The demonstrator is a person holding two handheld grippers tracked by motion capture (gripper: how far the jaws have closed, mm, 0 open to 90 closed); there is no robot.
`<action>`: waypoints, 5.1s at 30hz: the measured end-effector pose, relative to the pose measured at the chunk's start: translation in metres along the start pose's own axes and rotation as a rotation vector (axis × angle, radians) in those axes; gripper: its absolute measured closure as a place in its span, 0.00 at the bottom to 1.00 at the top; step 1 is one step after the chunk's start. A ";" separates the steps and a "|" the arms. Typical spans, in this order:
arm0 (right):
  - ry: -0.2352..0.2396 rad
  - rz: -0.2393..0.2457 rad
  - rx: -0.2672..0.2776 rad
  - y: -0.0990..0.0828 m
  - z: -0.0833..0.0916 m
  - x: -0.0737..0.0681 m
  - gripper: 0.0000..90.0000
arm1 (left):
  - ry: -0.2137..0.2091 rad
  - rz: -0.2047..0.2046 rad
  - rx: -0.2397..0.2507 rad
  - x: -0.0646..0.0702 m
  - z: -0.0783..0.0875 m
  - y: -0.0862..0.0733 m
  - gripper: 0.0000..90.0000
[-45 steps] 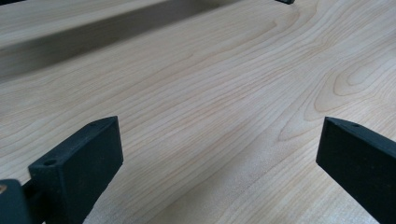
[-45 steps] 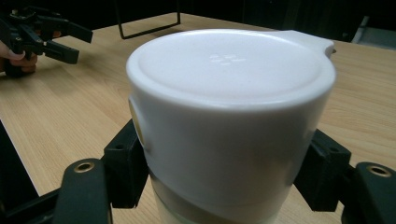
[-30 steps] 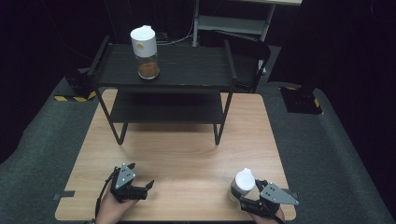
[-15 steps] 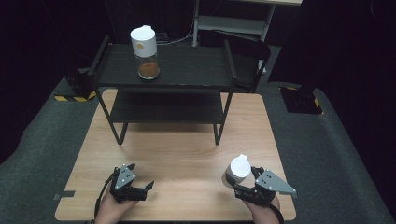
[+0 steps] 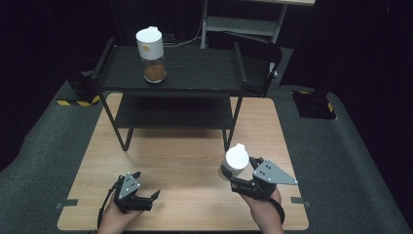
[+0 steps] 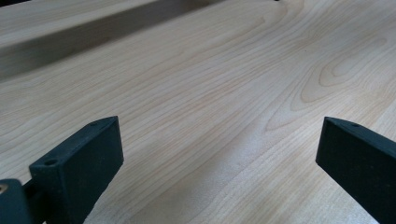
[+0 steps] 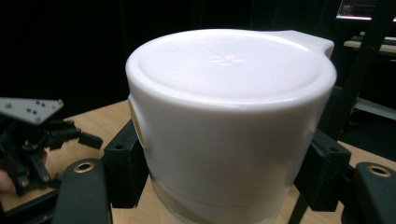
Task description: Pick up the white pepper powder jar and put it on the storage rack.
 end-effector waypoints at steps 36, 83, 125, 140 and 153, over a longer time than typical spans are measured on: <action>-0.048 0.035 0.079 0.120 -0.022 0.017 0.33 | -0.027 0.023 0.010 -0.004 0.001 -0.002 0.01; -0.190 -0.036 0.074 0.230 -0.095 0.053 0.33 | -0.060 0.047 0.030 -0.009 0.002 -0.004 0.01; -0.192 -0.086 0.109 0.223 -0.127 0.072 0.33 | -0.064 0.057 0.038 -0.011 0.003 -0.005 0.01; -0.190 -0.089 0.104 0.223 -0.129 0.073 0.32 | -0.070 0.058 0.040 -0.011 0.002 -0.005 0.01; -0.191 -0.086 0.091 0.221 -0.130 0.072 0.14 | -0.071 0.062 0.042 -0.011 0.003 -0.005 0.01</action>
Point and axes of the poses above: each handheld gripper's, and its own axes: z roughly backward along the jaws, y roughly out of its top, x roughly to its right, the point moved 10 cm from there along -z, roughly forward along the jaws, and after that the axes turned 10 degrees about -x, right-handed, at the moved point
